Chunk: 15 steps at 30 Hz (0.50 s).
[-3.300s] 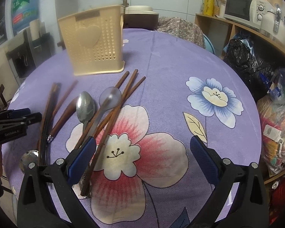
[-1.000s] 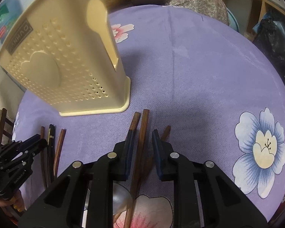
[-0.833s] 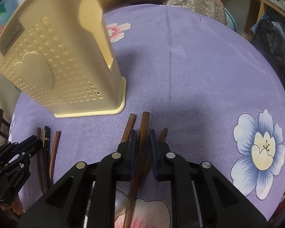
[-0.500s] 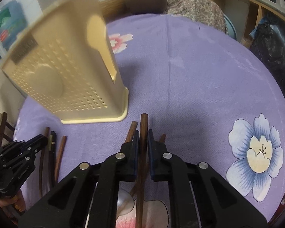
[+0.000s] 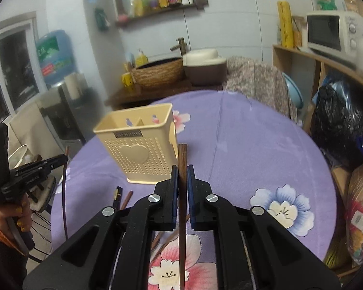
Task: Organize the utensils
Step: 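Lift both held chopsticks and lower them into the beige utensil holder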
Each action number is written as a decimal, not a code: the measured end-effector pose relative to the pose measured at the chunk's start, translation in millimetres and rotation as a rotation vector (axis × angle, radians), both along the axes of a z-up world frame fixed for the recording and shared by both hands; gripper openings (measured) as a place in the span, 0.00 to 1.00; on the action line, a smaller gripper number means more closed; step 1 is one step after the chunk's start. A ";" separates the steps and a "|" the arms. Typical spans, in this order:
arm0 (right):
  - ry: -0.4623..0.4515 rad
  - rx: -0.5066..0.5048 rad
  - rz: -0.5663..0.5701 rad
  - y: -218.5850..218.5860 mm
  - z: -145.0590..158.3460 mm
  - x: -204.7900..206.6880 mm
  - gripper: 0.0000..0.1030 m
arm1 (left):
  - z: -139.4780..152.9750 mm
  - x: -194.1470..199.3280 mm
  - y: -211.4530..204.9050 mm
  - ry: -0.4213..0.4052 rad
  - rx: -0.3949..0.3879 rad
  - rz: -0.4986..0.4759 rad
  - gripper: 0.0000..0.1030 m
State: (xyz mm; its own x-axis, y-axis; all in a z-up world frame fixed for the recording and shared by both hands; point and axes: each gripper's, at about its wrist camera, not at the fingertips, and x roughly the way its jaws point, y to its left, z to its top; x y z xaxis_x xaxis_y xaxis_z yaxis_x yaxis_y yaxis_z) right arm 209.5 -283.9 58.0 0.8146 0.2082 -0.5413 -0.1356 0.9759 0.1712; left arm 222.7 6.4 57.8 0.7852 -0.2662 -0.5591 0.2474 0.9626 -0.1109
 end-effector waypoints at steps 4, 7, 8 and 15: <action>-0.054 -0.029 -0.004 -7.9 19.7 -17.4 0.08 | 19.1 -15.0 2.1 -0.087 0.023 0.011 0.08; -0.066 -0.044 -0.019 -14.1 22.5 -21.3 0.08 | 22.4 -18.6 1.7 -0.119 0.048 0.022 0.08; -0.070 -0.042 -0.023 -15.7 23.3 -21.2 0.08 | 22.1 -17.6 2.2 -0.115 0.044 0.020 0.08; -0.096 -0.056 -0.030 -19.8 32.3 -22.5 0.07 | 33.9 -17.6 11.2 -0.146 0.035 0.046 0.08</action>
State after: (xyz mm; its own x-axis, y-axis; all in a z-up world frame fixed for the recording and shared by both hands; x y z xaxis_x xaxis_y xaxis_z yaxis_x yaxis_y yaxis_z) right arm 187.0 -303.7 90.3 0.8687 0.1545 -0.4706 -0.1193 0.9874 0.1040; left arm 205.1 17.6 91.7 0.8697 -0.2102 -0.4466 0.2137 0.9759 -0.0432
